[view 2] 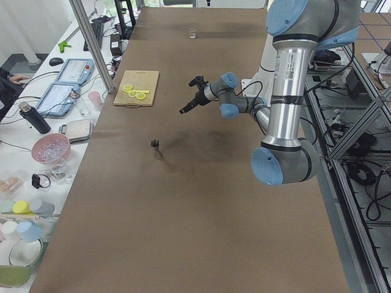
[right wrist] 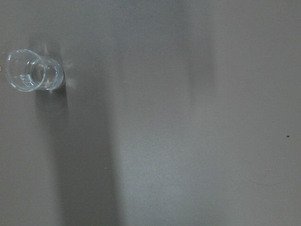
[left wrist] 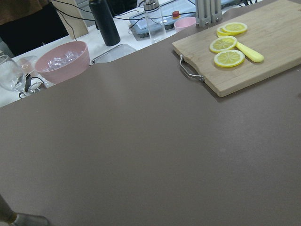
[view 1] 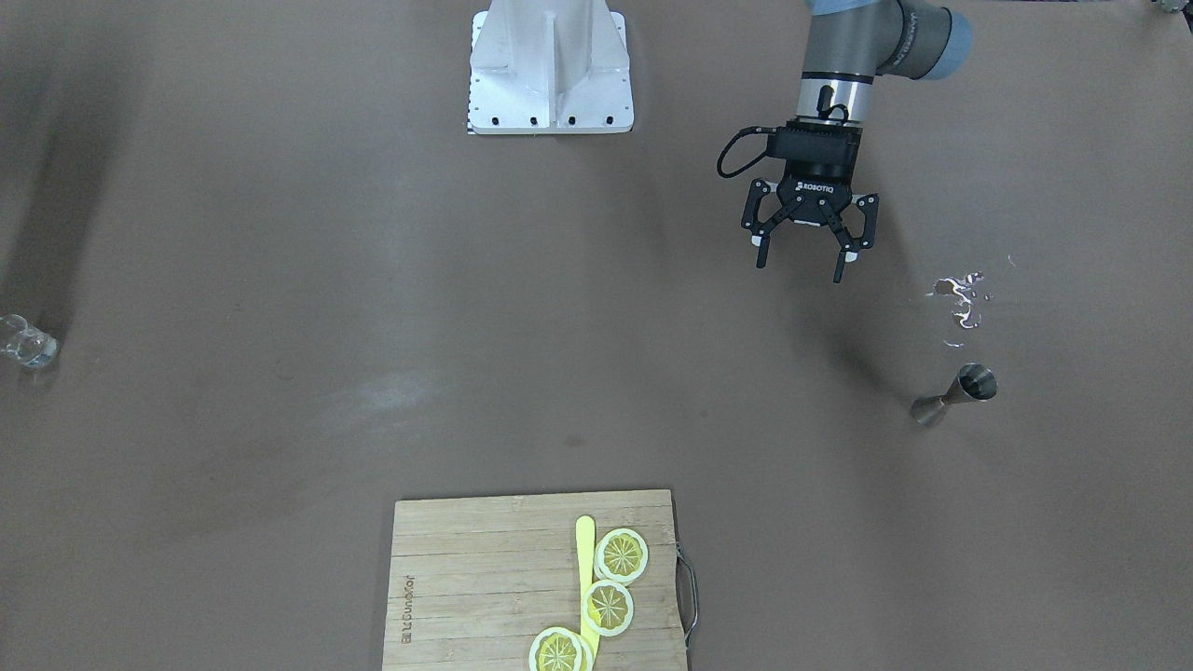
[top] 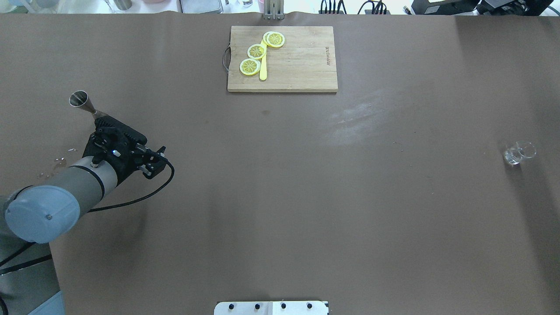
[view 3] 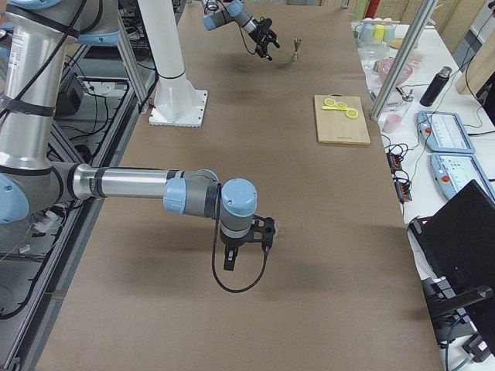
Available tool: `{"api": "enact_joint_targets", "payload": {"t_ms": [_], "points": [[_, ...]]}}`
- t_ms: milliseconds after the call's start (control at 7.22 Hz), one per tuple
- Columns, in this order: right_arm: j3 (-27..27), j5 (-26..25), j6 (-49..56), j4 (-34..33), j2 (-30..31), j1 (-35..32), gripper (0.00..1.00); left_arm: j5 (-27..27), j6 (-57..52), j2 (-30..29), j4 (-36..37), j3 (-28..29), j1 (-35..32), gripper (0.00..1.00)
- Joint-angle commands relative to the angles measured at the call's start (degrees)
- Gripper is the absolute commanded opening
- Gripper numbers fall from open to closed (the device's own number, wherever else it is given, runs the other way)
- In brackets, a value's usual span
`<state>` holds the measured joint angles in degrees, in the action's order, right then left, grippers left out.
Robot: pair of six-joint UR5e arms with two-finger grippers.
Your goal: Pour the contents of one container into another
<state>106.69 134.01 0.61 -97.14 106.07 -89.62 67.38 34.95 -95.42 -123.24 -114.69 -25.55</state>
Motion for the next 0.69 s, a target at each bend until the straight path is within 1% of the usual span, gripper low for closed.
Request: {"api": "enact_joint_targets", "payload": {"t_ms": [0,138,415,554], "points": [[-0.1,0.1,0.0,-0.1,0.0,0.0,1.0,10.3,-8.8,-0.7,0.1,-0.1,-6.0,0.96],[-0.1,0.1,0.0,-0.1,0.0,0.0,1.0,15.9,-13.5,-0.7,0.4,-0.1,-9.9,0.96],[-0.1,0.1,0.0,-0.1,0.0,0.0,1.0,28.4,-19.3,-0.5,0.7,0.0,-18.1,0.96],[-0.1,0.1,0.0,-0.1,0.1,0.0,1.0,33.4,-22.5,-0.4,1.0,0.1,-22.3,0.96]]}}
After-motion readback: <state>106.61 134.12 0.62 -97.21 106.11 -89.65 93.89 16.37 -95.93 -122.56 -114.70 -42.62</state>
